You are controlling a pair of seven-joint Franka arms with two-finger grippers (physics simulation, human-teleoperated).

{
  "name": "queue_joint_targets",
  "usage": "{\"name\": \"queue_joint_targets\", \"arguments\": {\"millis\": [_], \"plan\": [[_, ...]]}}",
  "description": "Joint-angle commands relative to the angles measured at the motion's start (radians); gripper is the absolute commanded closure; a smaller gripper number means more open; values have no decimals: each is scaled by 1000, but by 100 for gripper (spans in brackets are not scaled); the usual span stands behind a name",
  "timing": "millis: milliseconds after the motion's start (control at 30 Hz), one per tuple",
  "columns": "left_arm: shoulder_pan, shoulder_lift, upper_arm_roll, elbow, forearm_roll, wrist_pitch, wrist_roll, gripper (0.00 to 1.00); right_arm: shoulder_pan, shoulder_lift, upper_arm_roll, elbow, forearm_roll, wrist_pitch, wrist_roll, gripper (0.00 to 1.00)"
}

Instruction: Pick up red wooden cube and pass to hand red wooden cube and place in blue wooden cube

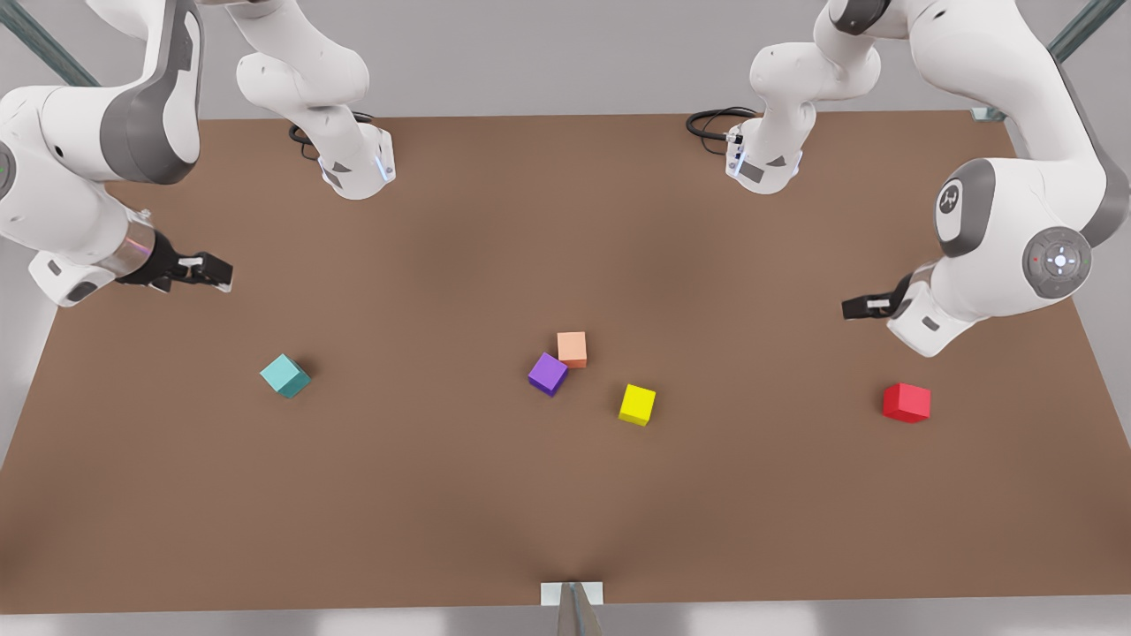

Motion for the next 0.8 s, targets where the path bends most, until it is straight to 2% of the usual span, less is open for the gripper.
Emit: {"name": "queue_joint_targets", "arguments": {"millis": [0, 33, 100, 133, 167, 233, 300, 433, 567, 767], "plan": [[2, 0, 0, 0, 0, 36, -13, 0, -13, 1, -1, 0, 0, 21, -2, 0], [2, 2, 0, 0, 0, 36, -13, 0, -13, 6, -1, 0, 0, 19, -3, 0], [24, 172, 106, 49, 3, 102, 172, 0, -14, 9, -4, -7, 3, 27, -5, 0], [59, 219, 109, 61, 4, 158, 257, 0, -14, 9, -4, -8, 3, 28, -5, 0], [128, 304, 109, 63, 3, 302, 446, 0, -14, 12, -3, -13, 8, 32, -12, 0], [202, 402, 109, 61, 4, 450, 755, 0, -14, 23, -4, -16, 26, 44, -18, 0], [220, 431, 110, 23, 0, 574, 888, 0, -13, 24, -3, -14, 25, 62, -18, 0], [271, 477, 115, 1, 16, 686, 1152, 0, -13, 21, -1, -11, 14, 81, -18, 0], [258, 451, 113, -100, 26, 755, 1148, 0, -7, 21, 2, -14, 14, 81, -18, 0], [234, 450, 115, -152, 24, 811, 1060, 0, -5, 24, 2, -16, 15, 79, -22, 0]]}}
